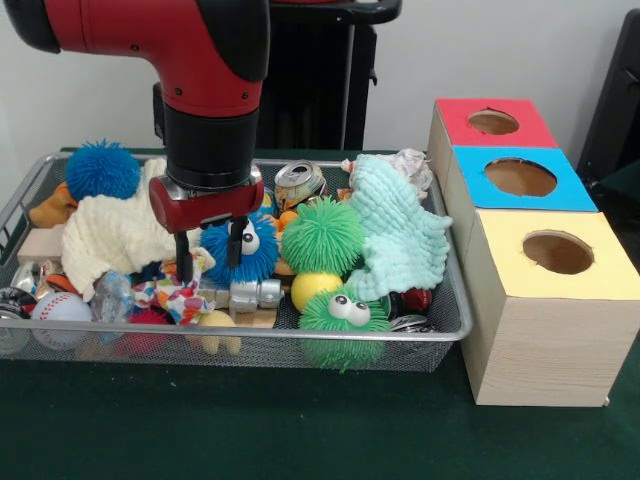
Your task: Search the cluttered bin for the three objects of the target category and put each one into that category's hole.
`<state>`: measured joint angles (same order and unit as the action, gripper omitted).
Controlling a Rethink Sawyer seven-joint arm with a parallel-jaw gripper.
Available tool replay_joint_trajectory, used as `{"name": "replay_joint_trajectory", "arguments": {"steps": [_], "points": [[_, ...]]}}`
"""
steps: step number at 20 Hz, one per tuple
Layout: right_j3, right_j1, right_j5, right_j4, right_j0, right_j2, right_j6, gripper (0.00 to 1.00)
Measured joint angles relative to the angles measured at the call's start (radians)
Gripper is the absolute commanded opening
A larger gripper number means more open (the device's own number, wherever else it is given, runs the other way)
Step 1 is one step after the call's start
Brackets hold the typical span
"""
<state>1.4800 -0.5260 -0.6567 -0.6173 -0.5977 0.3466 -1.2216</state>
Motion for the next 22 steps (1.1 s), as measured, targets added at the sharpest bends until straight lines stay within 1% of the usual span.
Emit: {"name": "replay_joint_trajectory", "arguments": {"steps": [2, 5, 12, 22], "points": [[-0.01, -0.001, -0.037, -0.002, 0.009, -0.006, 0.0, 1.0], [-0.023, -0.003, -0.061, -0.002, 0.014, -0.009, 0.0, 1.0], [-0.044, -0.007, -0.065, -0.007, 0.015, -0.013, 0.0, 1.0], [-0.046, -0.018, -0.065, -0.059, 0.014, -0.013, 0.0, 1.0]]}}
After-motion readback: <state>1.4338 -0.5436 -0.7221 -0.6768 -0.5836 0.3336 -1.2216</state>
